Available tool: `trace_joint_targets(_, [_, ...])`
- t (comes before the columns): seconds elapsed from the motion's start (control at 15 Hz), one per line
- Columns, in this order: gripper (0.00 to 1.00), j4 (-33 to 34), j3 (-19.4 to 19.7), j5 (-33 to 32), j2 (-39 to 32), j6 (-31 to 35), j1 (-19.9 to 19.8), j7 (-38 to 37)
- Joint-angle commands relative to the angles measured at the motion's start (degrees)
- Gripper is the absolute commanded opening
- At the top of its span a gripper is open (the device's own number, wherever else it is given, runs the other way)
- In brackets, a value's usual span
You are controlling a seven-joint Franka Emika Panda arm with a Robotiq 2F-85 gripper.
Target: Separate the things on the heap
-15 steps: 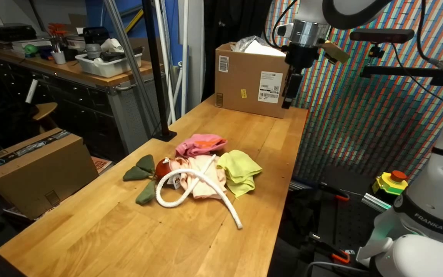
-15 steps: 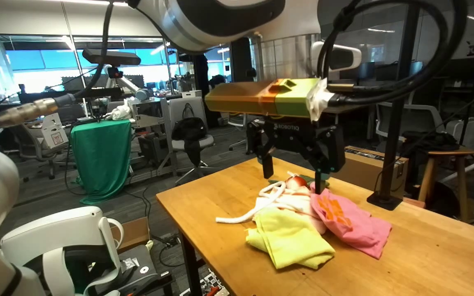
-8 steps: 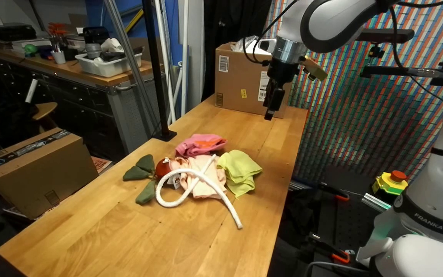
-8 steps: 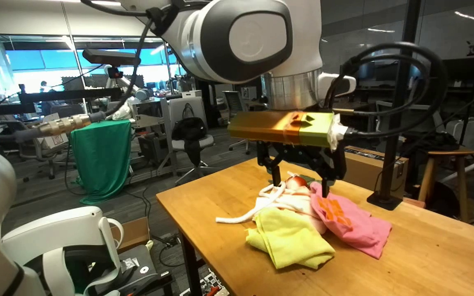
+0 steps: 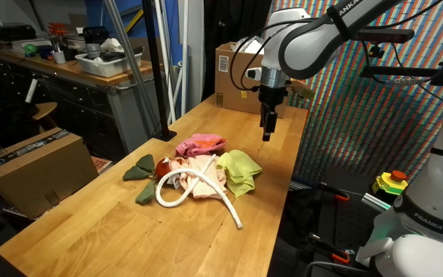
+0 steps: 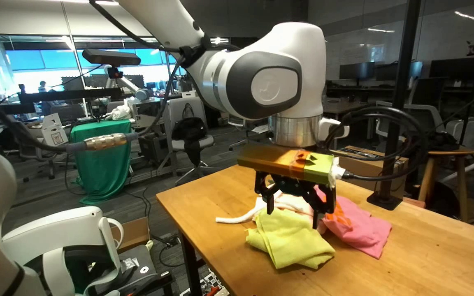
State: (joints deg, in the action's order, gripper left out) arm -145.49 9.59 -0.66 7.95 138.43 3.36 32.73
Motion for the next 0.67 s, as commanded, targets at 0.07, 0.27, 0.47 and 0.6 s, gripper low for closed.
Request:
trace_joint_targets(0.07, [1.0,6.1,-3.2,0.2,-7.7,-2.1,-1.2,0.5])
trace_joint_targets(0.27, [1.0,8.2,-4.8,0.5,-11.1,-0.6,-1.7,0.9])
trace_joint_targets(0.47, [1.0,10.0,-6.4,1.1,-14.0,0.0,-2.3,1.1])
trace_joint_targets(0.6, [1.0,10.6,-7.5,1.3,-15.6,1.7,-2.7,1.1])
